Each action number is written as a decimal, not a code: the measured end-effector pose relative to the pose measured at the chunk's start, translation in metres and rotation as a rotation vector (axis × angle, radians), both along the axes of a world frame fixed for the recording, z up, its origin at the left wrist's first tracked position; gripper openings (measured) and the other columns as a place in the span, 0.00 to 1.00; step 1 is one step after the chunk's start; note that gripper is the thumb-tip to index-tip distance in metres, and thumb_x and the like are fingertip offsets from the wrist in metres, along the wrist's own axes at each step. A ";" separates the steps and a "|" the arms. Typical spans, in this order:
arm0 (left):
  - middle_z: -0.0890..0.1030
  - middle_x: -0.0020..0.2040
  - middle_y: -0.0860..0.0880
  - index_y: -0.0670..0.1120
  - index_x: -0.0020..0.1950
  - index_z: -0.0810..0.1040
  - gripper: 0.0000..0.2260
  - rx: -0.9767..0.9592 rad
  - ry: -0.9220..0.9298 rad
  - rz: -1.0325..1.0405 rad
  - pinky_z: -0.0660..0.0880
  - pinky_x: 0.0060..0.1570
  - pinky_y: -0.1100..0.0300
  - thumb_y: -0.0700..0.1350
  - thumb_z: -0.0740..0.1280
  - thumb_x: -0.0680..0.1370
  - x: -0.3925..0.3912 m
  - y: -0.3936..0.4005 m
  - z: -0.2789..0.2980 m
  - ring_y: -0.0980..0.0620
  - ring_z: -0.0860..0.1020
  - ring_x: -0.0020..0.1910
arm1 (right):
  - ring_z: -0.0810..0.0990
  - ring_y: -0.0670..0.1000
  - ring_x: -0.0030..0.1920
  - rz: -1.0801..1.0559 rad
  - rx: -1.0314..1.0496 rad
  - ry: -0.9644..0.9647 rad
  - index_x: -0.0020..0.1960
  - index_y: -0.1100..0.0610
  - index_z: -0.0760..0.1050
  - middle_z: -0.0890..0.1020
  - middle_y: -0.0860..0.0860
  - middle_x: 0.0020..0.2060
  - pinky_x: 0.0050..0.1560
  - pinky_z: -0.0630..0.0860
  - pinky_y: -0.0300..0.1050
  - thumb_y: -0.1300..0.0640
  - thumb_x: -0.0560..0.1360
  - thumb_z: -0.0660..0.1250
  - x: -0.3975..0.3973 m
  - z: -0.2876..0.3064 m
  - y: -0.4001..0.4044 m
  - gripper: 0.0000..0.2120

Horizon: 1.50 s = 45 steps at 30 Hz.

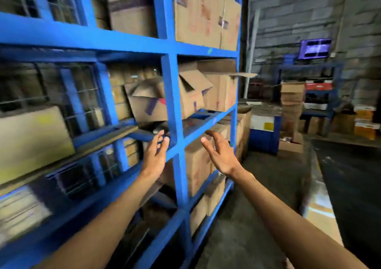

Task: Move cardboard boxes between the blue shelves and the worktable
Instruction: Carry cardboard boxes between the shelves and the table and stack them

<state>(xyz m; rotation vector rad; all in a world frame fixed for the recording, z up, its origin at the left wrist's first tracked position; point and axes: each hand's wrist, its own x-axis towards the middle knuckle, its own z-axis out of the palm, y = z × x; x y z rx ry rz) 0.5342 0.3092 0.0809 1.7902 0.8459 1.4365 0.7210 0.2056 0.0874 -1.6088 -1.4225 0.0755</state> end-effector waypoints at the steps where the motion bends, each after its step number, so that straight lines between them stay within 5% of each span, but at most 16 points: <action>1: 0.74 0.62 0.49 0.44 0.71 0.71 0.17 0.004 0.018 0.044 0.66 0.62 0.66 0.45 0.60 0.82 -0.025 0.007 0.001 0.55 0.72 0.62 | 0.70 0.55 0.71 0.038 0.013 -0.009 0.73 0.52 0.68 0.74 0.51 0.69 0.72 0.63 0.57 0.37 0.80 0.57 -0.021 -0.001 0.015 0.27; 4: 0.76 0.65 0.47 0.44 0.71 0.71 0.17 -0.019 0.012 0.138 0.68 0.66 0.58 0.46 0.61 0.82 -0.095 0.026 0.000 0.53 0.73 0.64 | 0.69 0.53 0.71 0.155 0.030 0.027 0.73 0.52 0.67 0.73 0.52 0.69 0.73 0.63 0.58 0.37 0.80 0.57 -0.086 0.002 0.052 0.27; 11: 0.77 0.63 0.46 0.41 0.67 0.75 0.16 0.015 0.002 0.384 0.64 0.58 0.71 0.45 0.63 0.81 -0.228 0.051 -0.010 0.52 0.73 0.61 | 0.68 0.51 0.73 0.381 -0.025 0.083 0.74 0.50 0.65 0.72 0.49 0.70 0.74 0.61 0.58 0.28 0.73 0.54 -0.220 0.002 0.121 0.37; 14: 0.78 0.62 0.45 0.40 0.65 0.76 0.21 0.043 -0.032 0.457 0.66 0.53 0.76 0.53 0.63 0.79 -0.281 0.059 -0.016 0.50 0.75 0.59 | 0.67 0.50 0.73 0.482 -0.044 0.121 0.75 0.52 0.64 0.70 0.48 0.71 0.75 0.62 0.56 0.31 0.76 0.57 -0.268 0.001 0.141 0.35; 22: 0.77 0.59 0.41 0.42 0.62 0.76 0.19 0.117 -0.033 0.690 0.71 0.59 0.54 0.54 0.59 0.80 -0.389 0.072 -0.015 0.47 0.74 0.57 | 0.74 0.50 0.65 0.654 -0.085 0.135 0.74 0.48 0.63 0.70 0.51 0.71 0.71 0.68 0.56 0.30 0.75 0.59 -0.358 0.004 0.187 0.34; 27: 0.71 0.59 0.46 0.49 0.64 0.73 0.18 0.068 -0.053 0.737 0.67 0.57 0.58 0.56 0.59 0.78 -0.424 0.085 -0.008 0.50 0.70 0.58 | 0.66 0.51 0.73 0.770 -0.078 0.132 0.75 0.47 0.62 0.67 0.48 0.74 0.73 0.66 0.57 0.28 0.74 0.58 -0.395 0.012 0.221 0.36; 32: 0.68 0.63 0.45 0.45 0.73 0.67 0.21 -0.040 -0.133 0.796 0.64 0.64 0.62 0.50 0.60 0.82 -0.449 0.110 -0.005 0.53 0.69 0.61 | 0.64 0.52 0.74 0.838 -0.051 0.074 0.76 0.48 0.61 0.66 0.49 0.75 0.74 0.63 0.59 0.34 0.77 0.59 -0.429 0.024 0.258 0.31; 38: 0.66 0.75 0.48 0.52 0.77 0.61 0.29 -0.145 -0.244 0.721 0.61 0.74 0.50 0.60 0.60 0.79 -0.478 0.149 -0.005 0.50 0.65 0.73 | 0.56 0.56 0.77 0.820 0.084 -0.072 0.77 0.47 0.61 0.58 0.51 0.78 0.76 0.54 0.52 0.42 0.80 0.63 -0.474 0.058 0.288 0.29; 43: 0.67 0.73 0.51 0.48 0.79 0.58 0.24 -0.186 -0.337 0.614 0.64 0.68 0.62 0.48 0.59 0.83 -0.479 0.172 0.003 0.56 0.68 0.67 | 0.40 0.57 0.80 0.763 0.054 -0.141 0.78 0.39 0.57 0.47 0.47 0.81 0.77 0.44 0.60 0.38 0.78 0.63 -0.511 0.081 0.307 0.31; 45: 0.70 0.71 0.49 0.47 0.78 0.60 0.23 -0.188 -0.366 0.594 0.70 0.58 0.68 0.44 0.59 0.83 -0.474 0.176 0.001 0.55 0.70 0.64 | 0.36 0.56 0.80 0.731 -0.008 -0.207 0.78 0.37 0.55 0.45 0.45 0.81 0.76 0.40 0.63 0.35 0.78 0.61 -0.520 0.081 0.318 0.31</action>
